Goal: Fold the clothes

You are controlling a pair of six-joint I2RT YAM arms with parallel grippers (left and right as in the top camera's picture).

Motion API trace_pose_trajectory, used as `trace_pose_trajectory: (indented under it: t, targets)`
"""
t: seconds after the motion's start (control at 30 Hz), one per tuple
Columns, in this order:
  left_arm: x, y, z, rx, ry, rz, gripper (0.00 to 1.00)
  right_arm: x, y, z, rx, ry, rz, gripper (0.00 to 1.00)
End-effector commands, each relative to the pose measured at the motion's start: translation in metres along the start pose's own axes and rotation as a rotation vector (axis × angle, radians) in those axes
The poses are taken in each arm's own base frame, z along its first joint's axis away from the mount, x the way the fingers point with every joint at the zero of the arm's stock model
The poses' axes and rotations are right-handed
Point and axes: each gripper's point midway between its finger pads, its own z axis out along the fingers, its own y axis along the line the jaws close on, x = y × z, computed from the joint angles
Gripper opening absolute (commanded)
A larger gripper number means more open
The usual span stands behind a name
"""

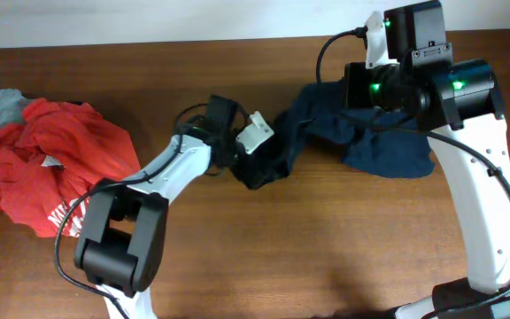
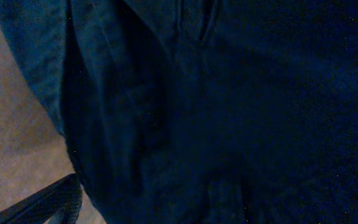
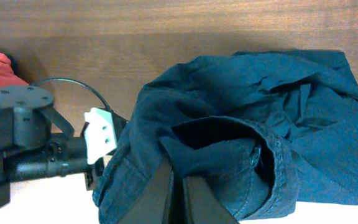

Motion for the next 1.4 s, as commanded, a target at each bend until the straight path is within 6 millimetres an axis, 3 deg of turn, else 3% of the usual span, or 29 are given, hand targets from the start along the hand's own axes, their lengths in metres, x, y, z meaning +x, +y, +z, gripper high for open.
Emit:
trace_pose_trajectory:
  t: [0.0,0.03,0.07,0.1,0.13,0.23,0.37,0.4,0.47,0.63,0.67,0.73,0.83,0.9,1.07,1.23,1.37]
  targets:
    - [0.006,0.03,0.0,-0.198,0.044,-0.141,0.69,-0.011,-0.001,-0.013,0.002,-0.053,-0.012,0.04]
    - [0.008,0.037,-0.001,-0.238,0.05,-0.163,0.52,-0.011,-0.001,-0.013,0.003,-0.054,-0.012,0.04]
    - [0.011,0.05,-0.005,-0.314,0.057,-0.206,0.21,-0.011,-0.001,-0.013,0.003,-0.054,-0.012,0.04]
    - [0.012,0.061,-0.01,-0.375,0.055,-0.248,0.01,-0.012,-0.001,-0.013,0.004,-0.054,-0.012,0.04]
    - [0.012,0.074,-0.016,-0.435,0.036,-0.308,0.01,-0.012,-0.001,-0.013,0.006,-0.055,-0.015,0.04]
    - [0.003,0.088,-0.03,-0.462,-0.008,-0.379,0.01,-0.013,-0.002,-0.014,0.007,-0.059,-0.014,0.04]
    - [-0.027,0.1,-0.071,-0.495,-0.066,-0.398,0.01,-0.017,-0.01,-0.017,0.018,-0.072,-0.011,0.04]
    - [-0.052,0.103,-0.103,-0.518,-0.114,-0.395,0.01,-0.021,-0.016,-0.021,0.027,-0.085,-0.009,0.04]
    - [-0.078,0.104,-0.137,-0.539,-0.169,-0.385,0.01,-0.025,-0.024,-0.026,0.04,-0.101,0.005,0.04]
    - [-0.152,0.09,-0.255,-0.684,-0.338,-0.338,0.01,-0.035,-0.043,-0.055,0.073,-0.162,-0.008,0.04]
    - [-0.158,0.087,-0.267,-0.7,-0.357,-0.331,0.01,-0.036,-0.044,-0.061,0.076,-0.174,-0.014,0.04]
    - [-0.18,0.07,-0.311,-0.734,-0.431,-0.296,0.01,-0.039,-0.042,-0.077,0.076,-0.199,-0.031,0.04]
    - [-0.195,0.052,-0.344,-0.747,-0.495,-0.272,0.01,-0.033,-0.041,-0.083,0.077,-0.184,-0.028,0.04]
    - [-0.2,0.046,-0.355,-0.751,-0.518,-0.263,0.01,-0.024,-0.043,-0.078,0.081,-0.14,-0.019,0.04]
    - [-0.198,0.045,-0.352,-0.744,-0.505,-0.266,0.01,-0.01,-0.034,-0.059,0.006,-0.05,0.043,0.04]
    - [-0.202,0.038,-0.344,-0.727,-0.499,-0.251,0.01,-0.007,-0.034,-0.024,-0.03,0.04,0.073,0.04]
    - [-0.2,0.044,-0.333,-0.722,-0.475,-0.259,0.01,-0.001,-0.038,0.004,-0.038,0.113,0.091,0.04]
